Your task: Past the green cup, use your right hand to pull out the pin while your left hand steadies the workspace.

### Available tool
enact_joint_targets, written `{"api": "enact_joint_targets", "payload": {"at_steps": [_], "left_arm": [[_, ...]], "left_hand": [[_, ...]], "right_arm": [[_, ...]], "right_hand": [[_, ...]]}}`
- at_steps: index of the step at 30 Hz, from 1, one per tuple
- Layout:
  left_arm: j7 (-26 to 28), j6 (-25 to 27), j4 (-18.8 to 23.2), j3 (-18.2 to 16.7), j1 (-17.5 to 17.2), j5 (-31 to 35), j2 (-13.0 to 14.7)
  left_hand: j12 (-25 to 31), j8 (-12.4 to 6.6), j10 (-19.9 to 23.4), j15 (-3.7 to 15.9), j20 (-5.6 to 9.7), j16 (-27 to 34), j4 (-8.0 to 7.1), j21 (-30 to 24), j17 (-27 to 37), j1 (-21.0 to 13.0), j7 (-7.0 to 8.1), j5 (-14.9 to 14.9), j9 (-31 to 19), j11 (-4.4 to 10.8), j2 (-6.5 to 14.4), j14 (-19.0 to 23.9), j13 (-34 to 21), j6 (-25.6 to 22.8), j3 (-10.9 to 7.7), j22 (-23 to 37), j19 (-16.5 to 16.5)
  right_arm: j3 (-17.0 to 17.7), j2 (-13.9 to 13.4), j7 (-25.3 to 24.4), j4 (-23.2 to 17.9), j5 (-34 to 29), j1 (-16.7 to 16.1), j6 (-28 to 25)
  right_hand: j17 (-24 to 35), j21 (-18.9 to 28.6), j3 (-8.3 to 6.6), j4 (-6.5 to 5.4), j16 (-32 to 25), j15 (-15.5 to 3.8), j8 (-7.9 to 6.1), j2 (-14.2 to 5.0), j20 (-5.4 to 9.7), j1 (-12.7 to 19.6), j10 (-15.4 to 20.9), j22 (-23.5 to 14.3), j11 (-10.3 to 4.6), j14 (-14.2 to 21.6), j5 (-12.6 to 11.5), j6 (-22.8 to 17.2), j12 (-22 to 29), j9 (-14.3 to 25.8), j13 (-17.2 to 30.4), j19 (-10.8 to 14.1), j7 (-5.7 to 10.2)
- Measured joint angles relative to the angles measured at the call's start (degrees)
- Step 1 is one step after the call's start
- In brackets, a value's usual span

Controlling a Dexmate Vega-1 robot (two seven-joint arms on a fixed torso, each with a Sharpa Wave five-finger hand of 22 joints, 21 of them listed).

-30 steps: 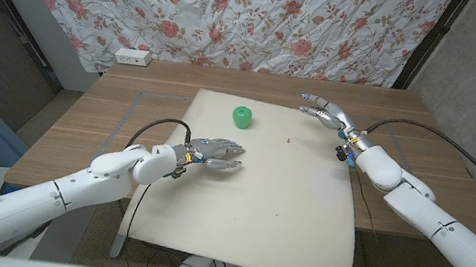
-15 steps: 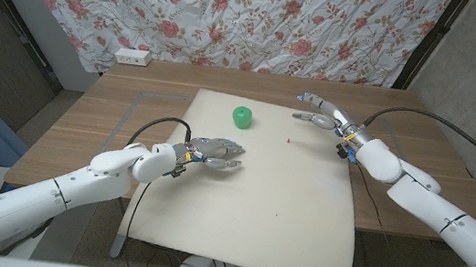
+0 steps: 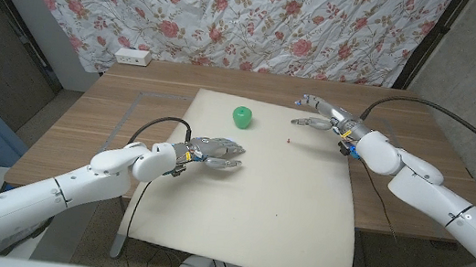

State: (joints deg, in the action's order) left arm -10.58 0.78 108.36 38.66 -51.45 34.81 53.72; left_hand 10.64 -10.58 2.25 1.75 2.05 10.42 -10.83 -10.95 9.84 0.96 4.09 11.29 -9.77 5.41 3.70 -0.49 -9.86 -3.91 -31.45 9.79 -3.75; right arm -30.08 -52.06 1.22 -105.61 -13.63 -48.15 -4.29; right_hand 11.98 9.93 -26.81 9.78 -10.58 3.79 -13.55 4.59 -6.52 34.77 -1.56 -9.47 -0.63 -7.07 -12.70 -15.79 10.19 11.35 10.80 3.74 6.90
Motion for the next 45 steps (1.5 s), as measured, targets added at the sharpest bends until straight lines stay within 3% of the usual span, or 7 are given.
{"api": "enact_joint_targets", "payload": {"at_steps": [6, 14, 17, 26, 34, 40, 45], "left_arm": [[-0.2, 0.2, 0.1, 0.1, 0.0, 0.2, 0.0], [-0.6, 0.4, 0.1, 0.2, 0.1, 0.4, 0.0], [-0.7, 0.6, 0.1, 0.2, 0.2, 0.4, 0.0], [-1.0, 0.7, 0.0, 0.4, 0.4, 0.6, -0.1], [-1.2, 0.5, -0.5, 0.6, 0.9, 0.7, -0.2], [-1.4, 0.4, -0.7, 0.7, 1.1, 0.8, -0.3], [-1.5, 0.3, -0.8, 0.7, 1.1, 0.8, -0.3]], "left_hand": [[0.0, 0.01, 0.0, 0.00, 0.00, 0.0, 0.11, 0.0, 0.0, 0.0, 0.02, 0.0, 0.0, 0.00, 0.0, 0.0, 0.0, 0.0, -0.11, 0.0, 0.0], [0.2, 0.02, 0.7, 0.20, 0.00, 0.0, 0.11, 0.0, -0.1, 0.0, 0.31, 0.0, 0.0, 0.12, 0.0, 0.4, 0.2, -0.3, -0.11, 0.0, 0.0], [0.4, 0.02, 0.9, 0.07, 0.00, 0.0, 0.13, 0.0, -0.1, 0.0, 0.31, 0.0, 0.0, 0.32, 0.0, 0.6, 0.2, -0.3, -0.13, 0.0, 0.0], [0.4, 0.02, 0.9, 0.07, 0.00, -0.1, 0.34, 0.0, -0.1, 0.0, 0.31, 0.0, 0.1, 0.32, 0.0, 0.6, 0.1, -0.3, -0.34, 0.0, 0.0], [0.4, 0.05, 1.1, 0.08, 0.00, -0.1, 0.34, 0.0, -0.1, 0.0, 0.31, 0.0, 0.0, 0.53, 0.0, 0.5, 0.1, -0.3, -0.34, 0.0, 0.0], [0.4, 0.07, 1.2, 0.09, 0.01, -0.1, 0.41, 0.0, -0.1, -0.2, 0.62, 0.0, 0.0, 0.64, -0.2, 0.5, 0.1, -0.6, -0.75, 0.0, 0.0], [0.4, 0.21, 1.2, 0.10, 0.01, -0.1, 0.41, 0.0, -0.1, -0.6, 0.62, 0.0, 0.0, 0.63, 0.1, 0.5, 0.1, -0.6, -0.75, 0.0, 0.0]], "right_arm": [[-1.0, -0.8, 2.0, -2.0, -1.7, 0.9, -3.7], [-2.6, -1.4, 4.5, -4.1, -4.2, 2.1, -8.5], [-3.4, -1.4, 5.4, -4.8, -5.6, 2.5, -10.3], [-5.8, -1.4, 7.0, -6.0, -8.8, 3.8, -13.5], [-7.9, -0.5, 8.2, -6.6, -13.3, 4.5, -17.4], [-9.1, 0.1, 8.7, -6.8, -15.7, 4.8, -18.8], [-10.0, 0.5, 8.9, -6.7, -17.2, 5.1, -19.5]], "right_hand": [[0.2, 0.0, 0.17, -0.16, 0.0, 0.64, -0.32, 0.01, -0.88, 0.0, -0.3, 0.0, 0.32, -0.6, 0.0, -1.0, 0.0, 0.3, 0.0, -0.5, 0.31], [0.2, 0.3, 0.32, -0.31, -0.4, 1.26, -0.97, 0.68, -0.67, -0.7, -0.3, 0.0, 0.32, -1.2, 0.0, -2.5, 0.1, 0.3, 0.0, -0.7, 0.50], [0.2, 0.8, 0.32, -0.31, -0.7, 1.87, -1.30, 0.68, -1.46, -0.7, -0.3, 0.0, 0.32, -0.6, 0.0, -3.3, 0.4, 0.3, 0.0, 0.2, 0.43], [0.3, 1.6, 0.32, -0.31, -2.0, 2.47, -2.16, 0.50, -1.29, -0.5, 0.8, 0.0, 0.51, 1.7, 0.0, -5.7, 0.8, 0.3, 0.0, 4.0, 0.28], [0.3, 1.8, 0.07, -0.06, -2.4, 1.50, -2.77, 1.62, 1.14, 1.3, 1.5, 0.0, 0.21, 3.7, 0.0, -7.1, 1.1, 0.5, 0.0, 6.4, 0.92], [0.3, 1.8, 0.08, 0.42, -2.4, 1.20, -3.21, 2.86, 1.40, 2.6, 1.5, 0.0, 0.21, 4.0, 0.2, -7.4, 1.1, 0.5, 0.0, 7.5, 1.31], [0.0, 1.8, 0.08, 0.42, -2.5, 0.77, -3.21, 2.49, 2.02, 3.0, 1.8, 0.0, 0.52, 4.4, 0.7, -7.4, 1.1, 0.5, 0.0, 8.1, 1.31]]}}
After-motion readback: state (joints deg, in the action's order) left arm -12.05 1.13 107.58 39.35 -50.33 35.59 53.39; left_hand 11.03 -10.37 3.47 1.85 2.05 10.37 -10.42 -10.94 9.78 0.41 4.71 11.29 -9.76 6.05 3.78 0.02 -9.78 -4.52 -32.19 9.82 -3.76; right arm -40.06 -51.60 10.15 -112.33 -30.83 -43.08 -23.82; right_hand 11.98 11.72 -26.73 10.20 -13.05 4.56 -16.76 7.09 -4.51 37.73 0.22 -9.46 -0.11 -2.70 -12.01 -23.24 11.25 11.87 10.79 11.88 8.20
